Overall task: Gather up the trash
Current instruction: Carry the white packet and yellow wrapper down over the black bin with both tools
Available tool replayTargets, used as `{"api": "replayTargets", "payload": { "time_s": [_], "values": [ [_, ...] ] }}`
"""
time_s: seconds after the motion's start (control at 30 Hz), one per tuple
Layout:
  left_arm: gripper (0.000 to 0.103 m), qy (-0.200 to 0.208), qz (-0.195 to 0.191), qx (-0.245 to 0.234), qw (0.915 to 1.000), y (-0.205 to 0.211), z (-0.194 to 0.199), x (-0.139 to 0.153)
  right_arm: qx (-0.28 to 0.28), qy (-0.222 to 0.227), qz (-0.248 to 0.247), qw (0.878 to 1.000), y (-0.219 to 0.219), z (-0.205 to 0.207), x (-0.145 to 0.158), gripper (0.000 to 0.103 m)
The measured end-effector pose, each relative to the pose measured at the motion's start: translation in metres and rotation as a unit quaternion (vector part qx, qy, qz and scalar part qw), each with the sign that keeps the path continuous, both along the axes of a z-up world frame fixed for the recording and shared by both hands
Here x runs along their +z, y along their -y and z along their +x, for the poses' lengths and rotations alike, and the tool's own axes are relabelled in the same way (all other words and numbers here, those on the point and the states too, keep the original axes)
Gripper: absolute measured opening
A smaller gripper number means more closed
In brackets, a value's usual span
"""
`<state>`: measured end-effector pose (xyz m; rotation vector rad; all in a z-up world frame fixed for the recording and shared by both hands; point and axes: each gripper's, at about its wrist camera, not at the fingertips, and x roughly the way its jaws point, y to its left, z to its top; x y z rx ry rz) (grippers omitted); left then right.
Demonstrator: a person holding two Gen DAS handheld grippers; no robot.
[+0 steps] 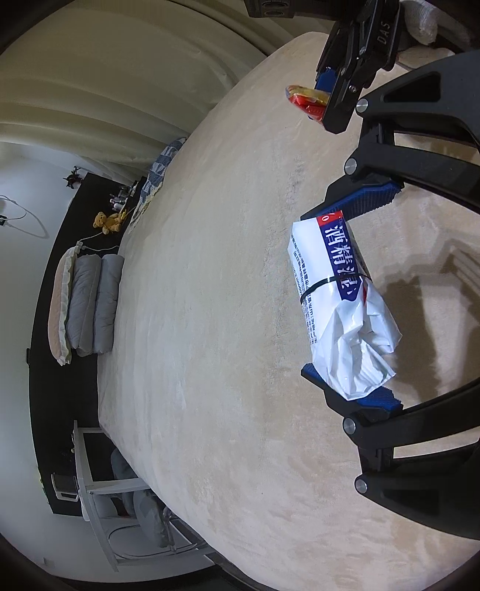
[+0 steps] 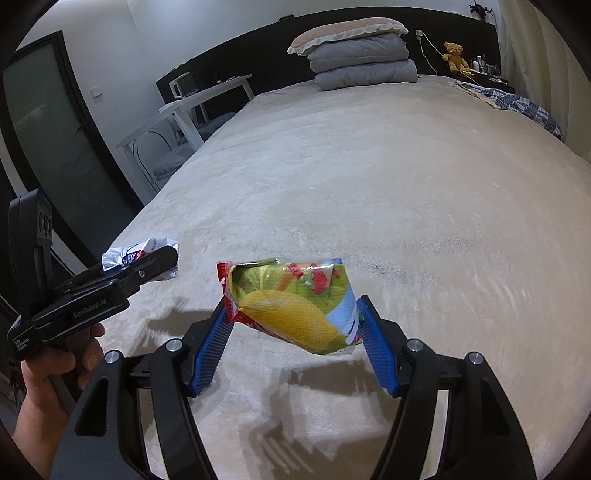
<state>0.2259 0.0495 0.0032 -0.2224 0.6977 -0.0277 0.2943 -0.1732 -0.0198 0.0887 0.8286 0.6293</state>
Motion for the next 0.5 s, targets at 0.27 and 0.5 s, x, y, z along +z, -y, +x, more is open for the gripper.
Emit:
{"api": "replayTargets", "payload": {
  "time_s": [0.27,0.5],
  "values": [
    [0.072,0.029,-0.016,-0.01,0.9994,0.013,-0.048,0.013,-0.003,0.017,0.002,1.0,0.013,-0.03,-0.001,0.068],
    [0.072,0.048,-0.034,-0.015,0.9981,0.025,-0.091,0.015,-0.001,0.027,0.008,1.0,0.029,-0.066,0.0,0.068]
  ]
}}
